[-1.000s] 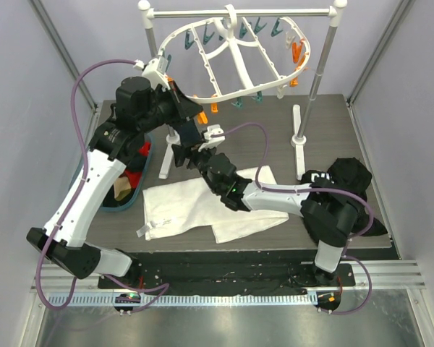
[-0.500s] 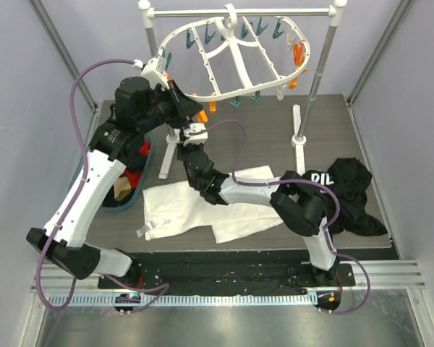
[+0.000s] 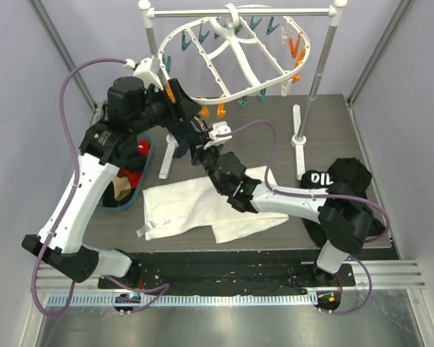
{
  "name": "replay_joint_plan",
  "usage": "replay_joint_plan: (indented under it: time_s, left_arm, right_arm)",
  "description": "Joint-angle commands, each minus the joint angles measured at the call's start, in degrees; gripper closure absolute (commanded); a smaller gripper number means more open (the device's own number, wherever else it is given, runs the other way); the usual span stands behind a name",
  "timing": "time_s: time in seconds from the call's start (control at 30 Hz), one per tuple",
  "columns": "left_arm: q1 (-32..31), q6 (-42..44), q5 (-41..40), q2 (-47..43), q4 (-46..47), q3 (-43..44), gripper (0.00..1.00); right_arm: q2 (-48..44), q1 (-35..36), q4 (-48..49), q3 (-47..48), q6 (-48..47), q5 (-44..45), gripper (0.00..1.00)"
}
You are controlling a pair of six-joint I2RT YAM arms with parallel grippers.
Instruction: Remove the socks clipped to the hanger
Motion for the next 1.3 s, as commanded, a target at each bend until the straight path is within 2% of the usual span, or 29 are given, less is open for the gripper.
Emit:
replay_joint_plan:
  time_s: [0.0,0.17,0.37,0.57,0.73,1.27]
  left_arm:
    - [0.0,3.3,-5.0,-3.6,-4.4,3.8,0.31]
    - [0.0,3.9,-8.2,-6.2,-4.5,0.9,0.29]
    - [0.0,2.8,-7.1,-5.9,-2.4,-1.6,0.3]
    - [0.1,2.8,-5.1,-0.9,-2.3,1.5,0.35]
    - [0.0,1.7,-8.5,0.7,-1.5,2.1,0.4]
    - [0.0,3.1,-12.6,4.0,-2.5,5.9,0.43]
  right_arm:
    - [-6.4,0.3,-1.1,-2.6,3.1,-3.2,0.99]
    - [-10.1,0.2,-2.3,-6.5,4.2,-5.0,0.99]
    - [-12.9,0.2,-3.1,-9.0,6.0,-7.3,0.99]
    - [-13.2,0.2,-3.8,-8.2,6.0,-8.4,0.99]
    - [-12.6,0.2,-3.8,-8.1,6.4,-8.8,0.99]
    - [-11.1,0.5,-2.6,-7.9,6.4,-9.6,0.99]
